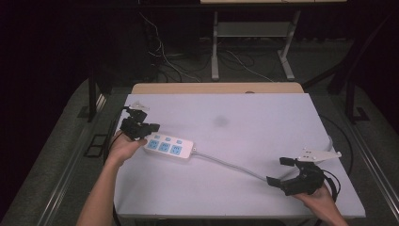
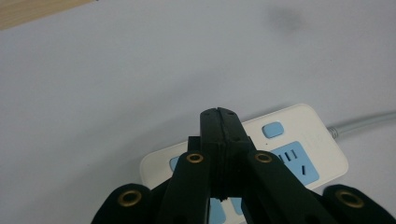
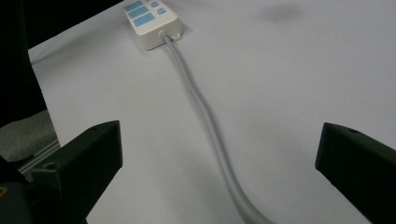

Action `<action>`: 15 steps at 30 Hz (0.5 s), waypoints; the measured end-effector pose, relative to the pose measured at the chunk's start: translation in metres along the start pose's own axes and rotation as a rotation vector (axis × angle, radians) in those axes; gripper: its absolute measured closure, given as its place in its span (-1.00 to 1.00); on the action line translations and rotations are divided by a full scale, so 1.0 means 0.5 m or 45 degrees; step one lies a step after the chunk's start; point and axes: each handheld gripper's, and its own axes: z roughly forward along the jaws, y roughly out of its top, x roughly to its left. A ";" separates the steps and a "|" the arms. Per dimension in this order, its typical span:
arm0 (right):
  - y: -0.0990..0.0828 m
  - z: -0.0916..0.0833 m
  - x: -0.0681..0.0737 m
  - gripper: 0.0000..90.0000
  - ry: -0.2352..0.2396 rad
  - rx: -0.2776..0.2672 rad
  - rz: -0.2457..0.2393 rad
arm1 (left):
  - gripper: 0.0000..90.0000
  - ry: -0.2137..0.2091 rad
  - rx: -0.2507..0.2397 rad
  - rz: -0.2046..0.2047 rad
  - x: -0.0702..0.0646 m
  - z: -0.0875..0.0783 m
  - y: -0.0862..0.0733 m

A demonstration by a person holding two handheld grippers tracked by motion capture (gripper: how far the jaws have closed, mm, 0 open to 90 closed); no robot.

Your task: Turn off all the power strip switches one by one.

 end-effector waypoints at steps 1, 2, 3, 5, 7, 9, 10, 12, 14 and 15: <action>0.000 0.000 0.000 -0.99 0.000 -0.001 0.000 | 0.99 0.006 -0.002 -0.004 0.003 -0.003 -0.001; 0.000 0.000 0.000 -0.99 0.000 -0.002 0.000 | 0.99 0.013 -0.004 -0.010 0.005 -0.006 -0.003; 0.000 -0.001 0.000 -0.99 -0.001 -0.003 -0.001 | 0.99 0.017 -0.005 -0.012 0.009 -0.008 -0.005; 0.000 -0.001 -0.001 -0.99 -0.001 -0.003 0.001 | 0.99 0.029 0.002 -0.018 0.015 -0.010 -0.009; 0.000 0.000 -0.001 -0.99 -0.002 -0.001 0.001 | 0.99 0.036 0.007 -0.028 0.020 -0.011 -0.013; 0.000 0.001 -0.001 -0.99 -0.001 0.001 0.002 | 0.99 0.042 0.011 -0.033 0.025 -0.010 -0.017; 0.000 0.001 0.000 -0.99 -0.001 0.001 0.002 | 0.99 0.043 0.013 -0.034 0.028 -0.009 -0.018; 0.000 0.001 0.000 -0.99 -0.002 0.001 0.002 | 0.99 0.046 0.020 -0.044 0.032 -0.006 -0.022; 0.000 0.000 0.000 -0.99 -0.003 -0.002 0.000 | 0.99 0.047 0.023 -0.055 0.036 0.002 -0.027; 0.000 0.000 0.000 -0.99 -0.003 -0.003 -0.001 | 0.99 0.049 0.031 -0.059 0.037 0.007 -0.029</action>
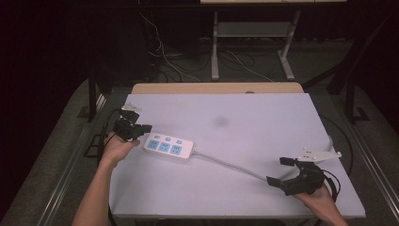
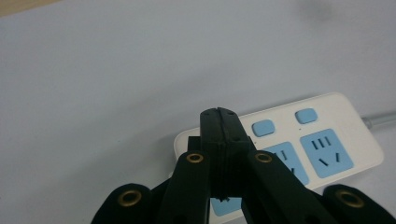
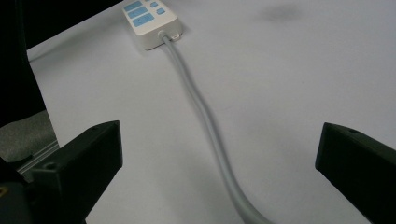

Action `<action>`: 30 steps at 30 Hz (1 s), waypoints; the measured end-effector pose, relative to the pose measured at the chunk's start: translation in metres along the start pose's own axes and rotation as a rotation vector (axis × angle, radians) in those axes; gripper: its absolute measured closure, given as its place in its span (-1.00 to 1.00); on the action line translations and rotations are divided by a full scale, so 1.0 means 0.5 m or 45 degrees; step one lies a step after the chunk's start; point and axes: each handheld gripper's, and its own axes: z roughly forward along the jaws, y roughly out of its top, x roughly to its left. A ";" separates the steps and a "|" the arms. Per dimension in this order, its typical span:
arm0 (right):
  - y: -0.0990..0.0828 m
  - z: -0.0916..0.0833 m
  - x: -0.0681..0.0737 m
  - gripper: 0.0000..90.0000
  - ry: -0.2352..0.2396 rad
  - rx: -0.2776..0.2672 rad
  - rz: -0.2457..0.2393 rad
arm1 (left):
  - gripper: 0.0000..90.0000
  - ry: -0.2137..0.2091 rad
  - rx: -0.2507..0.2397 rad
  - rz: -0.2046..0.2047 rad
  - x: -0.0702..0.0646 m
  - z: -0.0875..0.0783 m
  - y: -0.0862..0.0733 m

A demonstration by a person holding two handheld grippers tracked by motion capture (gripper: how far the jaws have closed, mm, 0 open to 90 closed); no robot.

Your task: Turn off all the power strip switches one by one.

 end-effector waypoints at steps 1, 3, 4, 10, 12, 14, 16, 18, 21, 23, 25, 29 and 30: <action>0.000 0.000 0.000 -0.99 -0.001 0.000 -0.001 | 0.99 0.003 0.013 0.003 0.002 0.004 -0.002; 0.000 -0.001 0.000 -0.99 -0.002 0.001 0.000 | 0.99 0.003 0.014 -0.006 0.003 0.012 -0.005; 0.000 -0.001 -0.001 -0.99 -0.003 0.001 0.002 | 0.99 0.004 0.020 -0.001 0.004 0.015 -0.006; -0.001 -0.001 -0.001 -0.99 -0.003 0.004 0.002 | 0.99 0.001 0.036 0.006 0.002 0.032 -0.004; -0.001 -0.001 -0.001 -0.99 -0.003 0.004 0.002 | 0.99 0.002 0.041 0.011 0.001 0.037 -0.004; -0.001 -0.001 -0.001 -0.99 -0.003 0.003 0.002 | 0.99 0.000 0.050 0.014 0.001 0.042 -0.005; -0.001 -0.001 -0.001 -0.99 -0.003 0.003 0.001 | 0.99 -0.002 0.054 0.014 0.000 0.046 -0.005; -0.001 -0.001 -0.001 -0.99 -0.002 0.005 0.001 | 0.99 -0.004 0.062 0.022 -0.001 0.049 -0.005; -0.001 -0.001 -0.001 -0.99 -0.002 0.006 0.001 | 0.99 -0.005 0.070 0.029 -0.004 0.054 -0.006; -0.001 -0.001 -0.001 -0.99 -0.001 0.006 0.001 | 0.99 -0.007 0.071 0.030 -0.005 0.057 -0.007; -0.001 -0.001 -0.001 -0.99 -0.001 0.006 0.001 | 0.99 -0.011 0.077 0.027 -0.005 0.061 -0.009; -0.001 -0.001 -0.001 -0.99 -0.002 0.007 0.001 | 0.99 -0.019 0.099 0.036 -0.007 0.070 -0.014; -0.001 -0.001 -0.001 -0.99 -0.001 0.007 0.001 | 0.99 -0.019 0.105 0.043 -0.006 0.072 -0.014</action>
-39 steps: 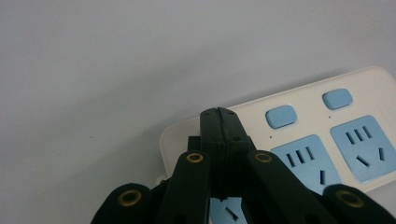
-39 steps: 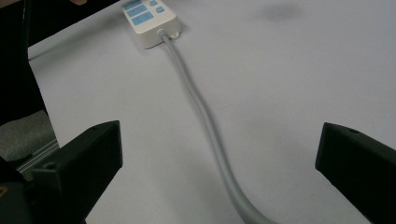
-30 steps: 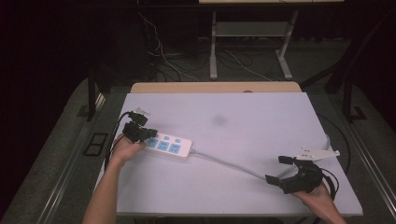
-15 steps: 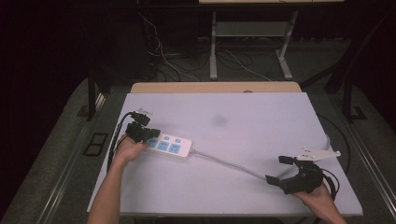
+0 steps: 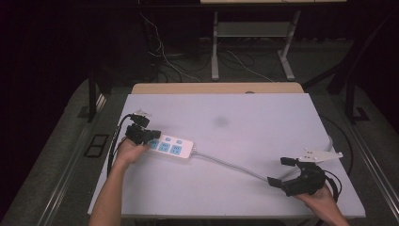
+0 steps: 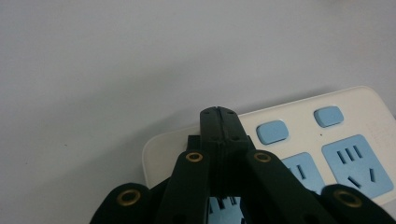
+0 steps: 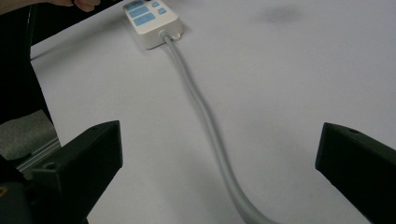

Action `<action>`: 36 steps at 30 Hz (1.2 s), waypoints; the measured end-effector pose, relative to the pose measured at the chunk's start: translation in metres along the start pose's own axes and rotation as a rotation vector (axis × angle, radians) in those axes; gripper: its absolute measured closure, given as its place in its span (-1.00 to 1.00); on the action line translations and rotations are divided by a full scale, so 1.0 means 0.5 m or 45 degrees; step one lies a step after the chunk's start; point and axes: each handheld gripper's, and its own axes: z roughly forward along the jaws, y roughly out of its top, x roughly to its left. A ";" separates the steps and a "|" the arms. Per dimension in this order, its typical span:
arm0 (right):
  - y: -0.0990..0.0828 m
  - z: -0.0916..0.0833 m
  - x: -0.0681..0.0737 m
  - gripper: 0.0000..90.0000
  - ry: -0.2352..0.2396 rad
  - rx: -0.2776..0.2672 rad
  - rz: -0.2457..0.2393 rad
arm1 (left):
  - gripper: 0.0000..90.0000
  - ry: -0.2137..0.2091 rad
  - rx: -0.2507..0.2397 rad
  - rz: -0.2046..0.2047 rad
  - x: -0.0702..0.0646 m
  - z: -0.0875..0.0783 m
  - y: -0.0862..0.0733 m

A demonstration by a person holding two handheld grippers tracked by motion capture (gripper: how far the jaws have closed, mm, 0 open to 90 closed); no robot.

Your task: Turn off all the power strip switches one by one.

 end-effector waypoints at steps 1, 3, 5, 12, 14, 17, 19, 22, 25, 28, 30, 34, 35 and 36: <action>0.000 0.000 0.000 -0.99 -0.001 0.001 0.001 | 1.00 0.003 0.002 0.005 0.000 0.000 0.001; 0.000 0.000 -0.001 -0.99 -0.003 0.002 0.001 | 1.00 0.012 0.003 0.007 -0.003 0.000 0.001; 0.000 0.000 -0.001 -0.99 -0.003 0.001 0.003 | 1.00 0.028 0.005 0.018 -0.006 0.000 0.002; 0.000 -0.001 -0.003 -0.99 -0.002 -0.005 0.006 | 0.99 0.053 -0.043 0.069 -0.018 -0.005 0.001; 0.000 0.000 -0.003 -0.99 -0.001 -0.005 0.008 | 0.99 0.066 -0.048 0.088 -0.022 -0.008 0.003; 0.000 -0.001 -0.005 -0.99 -0.002 -0.007 0.012 | 0.99 0.061 -0.070 0.080 -0.022 -0.016 0.004; 0.000 -0.002 -0.006 -0.99 -0.004 -0.008 0.012 | 0.99 0.059 -0.078 0.070 -0.020 -0.022 0.005; -0.001 -0.003 -0.007 -0.99 -0.005 -0.009 0.012 | 0.99 0.055 -0.080 0.059 -0.019 -0.031 0.005; 0.000 -0.003 -0.006 -0.99 -0.003 -0.009 0.011 | 0.99 0.048 -0.088 0.050 -0.020 -0.040 0.005; 0.000 -0.002 -0.005 -0.99 -0.003 -0.009 0.013 | 0.99 0.039 -0.105 0.038 -0.020 -0.051 0.006; 0.000 -0.002 -0.005 -0.99 -0.001 -0.011 0.011 | 0.98 0.026 -0.118 0.028 -0.021 -0.059 0.006; 0.000 -0.002 -0.005 -0.99 0.002 -0.013 0.013 | 0.84 -0.002 -0.153 0.007 -0.022 -0.078 0.007; 0.001 -0.002 -0.004 -0.99 0.002 -0.014 0.013 | 0.75 -0.013 -0.160 0.003 -0.023 -0.083 0.007; 0.001 -0.003 -0.004 -0.99 0.003 -0.014 0.012 | 0.67 -0.009 -0.166 -0.002 -0.024 -0.087 0.007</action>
